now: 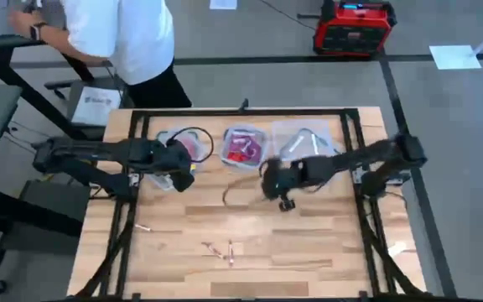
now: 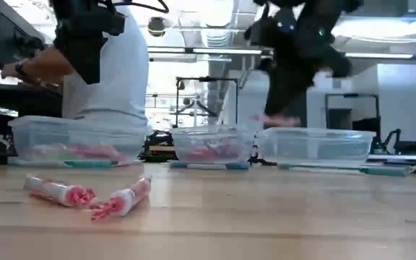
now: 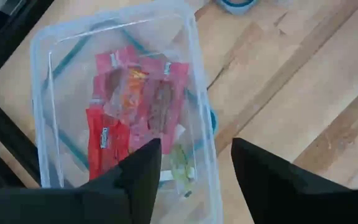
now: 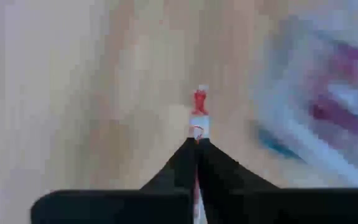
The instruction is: Sort candy
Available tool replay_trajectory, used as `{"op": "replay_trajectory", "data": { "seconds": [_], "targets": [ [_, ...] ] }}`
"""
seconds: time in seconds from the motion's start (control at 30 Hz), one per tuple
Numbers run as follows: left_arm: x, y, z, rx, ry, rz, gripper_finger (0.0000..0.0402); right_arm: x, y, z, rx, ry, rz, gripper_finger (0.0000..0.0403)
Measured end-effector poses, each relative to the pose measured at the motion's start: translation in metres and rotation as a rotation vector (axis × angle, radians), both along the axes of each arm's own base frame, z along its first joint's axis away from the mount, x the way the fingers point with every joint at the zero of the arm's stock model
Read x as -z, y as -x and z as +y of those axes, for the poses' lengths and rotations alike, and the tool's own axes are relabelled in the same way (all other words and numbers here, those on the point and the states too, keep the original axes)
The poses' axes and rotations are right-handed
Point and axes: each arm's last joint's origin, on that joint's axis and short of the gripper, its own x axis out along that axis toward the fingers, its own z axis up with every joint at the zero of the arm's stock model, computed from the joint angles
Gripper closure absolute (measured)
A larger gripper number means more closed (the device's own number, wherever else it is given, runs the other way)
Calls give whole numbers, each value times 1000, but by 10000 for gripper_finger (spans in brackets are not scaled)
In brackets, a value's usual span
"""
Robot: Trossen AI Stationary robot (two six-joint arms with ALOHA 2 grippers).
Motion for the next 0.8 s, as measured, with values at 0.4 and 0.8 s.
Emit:
{"op": "replay_trajectory", "data": {
  "seconds": [0.4, 0.8],
  "targets": [
    [0, 0, 0, 0, 0, 0, 219, -47, 59, -92, 379, -1, -57, 402],
    [0, 0, 0, 0, 0, 0, 219, -27, 6, -95, 267, -248, -287, 376]
  ]
}}
